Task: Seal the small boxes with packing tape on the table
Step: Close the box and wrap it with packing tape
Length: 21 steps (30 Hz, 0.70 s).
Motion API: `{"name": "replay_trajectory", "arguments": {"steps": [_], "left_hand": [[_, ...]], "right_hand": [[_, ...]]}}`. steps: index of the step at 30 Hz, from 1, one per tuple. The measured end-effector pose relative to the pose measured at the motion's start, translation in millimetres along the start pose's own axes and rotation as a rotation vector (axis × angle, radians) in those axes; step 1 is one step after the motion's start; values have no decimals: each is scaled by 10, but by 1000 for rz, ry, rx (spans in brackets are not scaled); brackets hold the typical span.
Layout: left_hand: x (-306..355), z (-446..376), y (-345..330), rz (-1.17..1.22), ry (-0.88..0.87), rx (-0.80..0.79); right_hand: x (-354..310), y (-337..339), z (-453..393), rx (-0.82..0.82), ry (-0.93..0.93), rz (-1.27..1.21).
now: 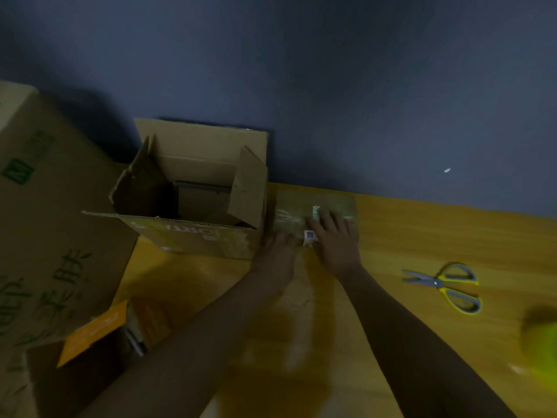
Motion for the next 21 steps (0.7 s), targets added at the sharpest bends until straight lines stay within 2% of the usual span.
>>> {"name": "replay_trajectory", "arguments": {"steps": [9,15,18,21], "left_hand": [[-24,78,57,-22,27,-63],[78,247,213,-40,57,-65],[134,374,331,-64,67,-38],[128,546,434,-79,103,-11]], "right_hand": [[-27,97,-145,-129,7,90],[-189,391,215,-157,-34,-76],[-274,648,412,-104,-100,-291],[-403,836,593,-58,-111,-398]]}}
Point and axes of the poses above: each hand's wrist, its own z-axis away from the middle knuckle, its own y-axis out of the back of the hand, x = y × z, the point moved 7 cm from there along -z, towards the middle knuckle, and after that the axes turned 5 degrees about x, right-handed, at the moved point
